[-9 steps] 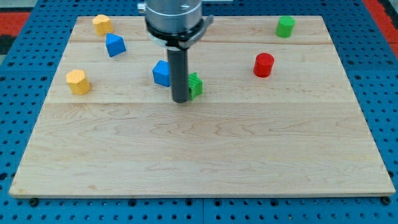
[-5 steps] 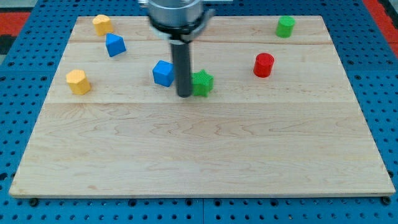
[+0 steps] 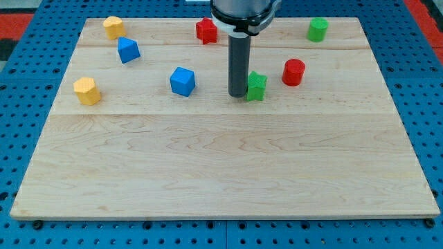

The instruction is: Place the green star at the bottom right side of the red circle

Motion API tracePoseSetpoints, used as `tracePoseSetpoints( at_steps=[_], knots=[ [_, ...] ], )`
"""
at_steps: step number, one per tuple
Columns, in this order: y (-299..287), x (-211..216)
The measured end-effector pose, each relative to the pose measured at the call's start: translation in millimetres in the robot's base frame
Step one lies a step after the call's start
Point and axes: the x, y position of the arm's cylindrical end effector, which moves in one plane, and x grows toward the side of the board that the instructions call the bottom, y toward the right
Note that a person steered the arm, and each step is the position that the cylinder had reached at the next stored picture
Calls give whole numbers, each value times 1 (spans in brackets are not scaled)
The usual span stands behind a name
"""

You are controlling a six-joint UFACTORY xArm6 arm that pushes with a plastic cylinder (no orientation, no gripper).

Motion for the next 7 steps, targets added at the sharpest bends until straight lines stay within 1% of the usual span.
tracePoseSetpoints(
  at_steps=[1,2,4,5,7],
  knots=[
    [-32,-2],
    [-44,-17],
    [30,-24],
    [57,-23],
    [11,-10]
  ],
)
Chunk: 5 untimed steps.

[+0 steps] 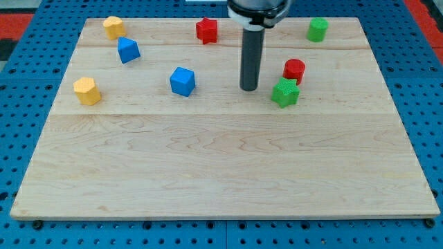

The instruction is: Place the green star at the bottom right side of the red circle

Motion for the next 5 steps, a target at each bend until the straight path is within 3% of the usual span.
tracePoseSetpoints(
  at_steps=[2,5],
  knots=[
    [54,37],
    [145,31]
  ],
)
